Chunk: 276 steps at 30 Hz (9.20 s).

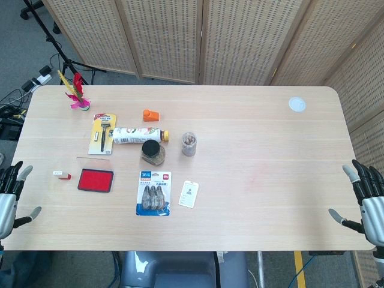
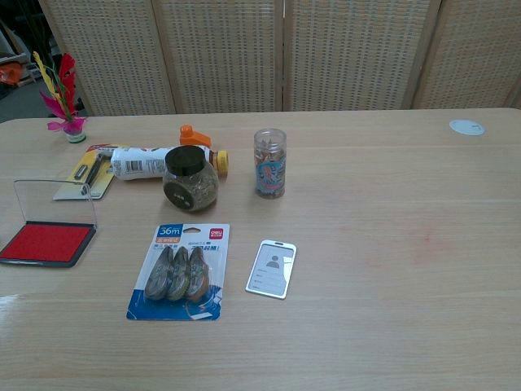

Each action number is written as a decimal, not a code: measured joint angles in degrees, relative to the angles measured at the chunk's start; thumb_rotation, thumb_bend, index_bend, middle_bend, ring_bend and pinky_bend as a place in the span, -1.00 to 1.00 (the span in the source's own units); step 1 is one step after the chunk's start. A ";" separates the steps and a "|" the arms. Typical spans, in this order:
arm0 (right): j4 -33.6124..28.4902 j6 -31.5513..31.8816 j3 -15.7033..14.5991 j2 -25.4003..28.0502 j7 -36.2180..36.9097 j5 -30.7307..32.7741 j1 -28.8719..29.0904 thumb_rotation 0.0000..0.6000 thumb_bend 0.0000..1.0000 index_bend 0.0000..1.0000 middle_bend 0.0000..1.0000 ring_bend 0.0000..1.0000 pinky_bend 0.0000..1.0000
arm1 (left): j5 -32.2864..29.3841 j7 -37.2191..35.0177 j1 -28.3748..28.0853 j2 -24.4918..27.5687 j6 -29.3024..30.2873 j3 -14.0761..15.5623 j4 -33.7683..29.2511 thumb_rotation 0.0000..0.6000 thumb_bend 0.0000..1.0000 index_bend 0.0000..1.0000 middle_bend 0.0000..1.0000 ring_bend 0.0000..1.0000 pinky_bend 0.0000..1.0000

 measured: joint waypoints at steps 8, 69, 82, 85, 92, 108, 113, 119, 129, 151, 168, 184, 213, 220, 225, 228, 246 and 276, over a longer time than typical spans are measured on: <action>0.01 0.34 0.10 -0.08 0.31 0.09 -0.17 1.00 -1.00 -1.00 -1.00 -1.00 -1.00 | -0.26 -0.74 0.06 0.18 0.04 -0.19 0.05 1.00 -0.67 -1.00 -1.00 -1.00 -1.00; 0.64 -1.06 0.38 -0.01 3.64 1.39 0.24 1.00 -1.00 -1.00 -1.00 -1.00 -1.00 | -19.85 -14.68 -20.93 -18.63 -40.63 -6.57 39.47 1.00 -0.39 -0.04 1.00 0.96 0.89; 0.95 -1.33 0.46 0.11 4.59 1.69 0.31 1.00 -1.00 -1.00 -1.00 -1.00 -1.00 | -21.54 -12.09 -21.66 -19.83 -41.31 -6.73 40.18 1.00 -0.39 0.00 1.00 0.96 0.89; 0.95 -1.32 0.47 0.14 4.63 1.69 0.31 1.00 -1.00 -1.00 -1.00 -1.00 -1.00 | -21.95 -11.74 -21.76 -20.02 -41.50 -6.86 40.47 1.00 -0.39 0.01 1.00 0.96 0.89; 0.98 -1.37 0.50 0.14 4.84 1.80 0.31 1.00 -1.00 -1.00 -1.00 -1.00 -1.00 | -22.31 -11.34 -22.10 -20.30 -42.12 -6.88 40.67 1.00 -0.38 0.06 1.00 0.96 0.89; 1.07 -1.47 0.52 0.22 5.46 1.88 0.33 1.00 -1.00 -1.00 -1.00 -1.00 -1.00 | -23.26 -10.10 -22.41 -20.34 -43.07 -6.77 40.57 1.00 -0.36 0.17 1.00 0.96 0.89; 1.07 -1.48 0.45 0.25 5.63 1.74 0.34 1.00 -1.00 -1.00 -1.00 -1.00 -1.00 | -23.41 -9.98 -22.35 -20.33 -42.70 -6.88 40.54 1.00 -0.28 0.19 1.00 0.96 0.89; 1.05 -1.46 0.43 0.30 5.86 1.78 0.31 1.00 -1.00 -1.00 -1.00 -1.00 -1.00 | -23.10 -11.03 -22.05 -19.26 -42.11 -7.12 38.73 1.00 -0.26 0.19 1.00 0.96 0.89; 1.06 -1.34 0.54 0.45 6.37 1.95 0.24 1.00 -1.00 -1.00 -1.00 -1.00 -1.00 | -20.63 -14.37 -21.28 -9.47 -41.28 -7.38 22.71 1.00 -0.18 0.21 1.00 0.96 0.89; 1.67 -1.85 0.99 0.83 8.28 2.98 0.33 1.00 -1.00 -1.00 -1.00 -1.00 -1.00 | -39.64 2.77 -30.86 -5.56 -49.53 -4.65 13.22 1.00 -0.18 0.22 1.00 0.96 0.89; 1.72 -1.96 0.98 0.84 8.50 2.99 0.32 1.00 -1.00 -1.00 -1.00 -1.00 -1.00 | -43.96 3.88 -33.89 -9.52 -50.61 -2.46 16.93 1.00 -0.17 0.22 1.00 0.96 0.89; 1.87 -1.82 1.17 0.88 9.10 3.31 0.20 1.00 -1.00 -1.00 -1.00 -1.00 -1.00 | -47.96 8.53 -36.20 -11.82 -48.04 -0.22 17.87 1.00 -0.17 0.23 1.00 0.96 0.89; 1.84 -1.54 1.21 0.97 9.47 3.14 0.06 1.00 -1.00 -1.00 -1.00 -1.00 -1.00 | -49.07 9.82 -36.76 -6.25 -46.13 0.66 10.83 1.00 -0.17 0.24 1.00 0.96 0.89; 1.67 -1.55 1.07 0.88 9.03 2.85 0.08 1.00 -1.00 -1.00 -1.00 -1.00 -1.00 | -49.12 9.66 -36.24 1.10 -44.33 1.03 5.92 1.00 -0.17 0.24 1.00 0.96 0.89; 1.73 -1.70 1.17 0.81 8.93 3.16 0.10 1.00 -1.00 -1.00 -1.00 -1.00 -1.00 | -49.62 8.15 -35.85 0.72 -47.32 1.67 9.49 1.00 -0.17 0.24 1.00 0.96 0.89; 1.74 -1.89 1.17 0.71 8.66 3.21 0.19 1.00 -1.00 -1.00 -1.00 -1.00 -1.00 | -49.55 6.68 -35.51 -0.52 -49.71 2.01 13.51 1.00 -0.17 0.24 1.00 0.96 0.89; 1.84 -2.56 1.18 0.39 8.05 3.57 0.42 1.00 -1.00 -1.00 -1.00 -1.00 -1.00 | -45.70 0.47 -33.88 -7.08 -55.97 2.27 25.99 1.00 -0.18 0.23 1.00 0.96 0.89; 1.65 -2.28 1.17 0.60 8.34 3.39 0.31 1.00 -1.00 -1.00 -1.00 -1.00 -1.00 | -45.86 0.53 -34.30 -8.80 -57.02 3.15 27.91 1.00 -0.22 0.07 0.98 0.95 0.89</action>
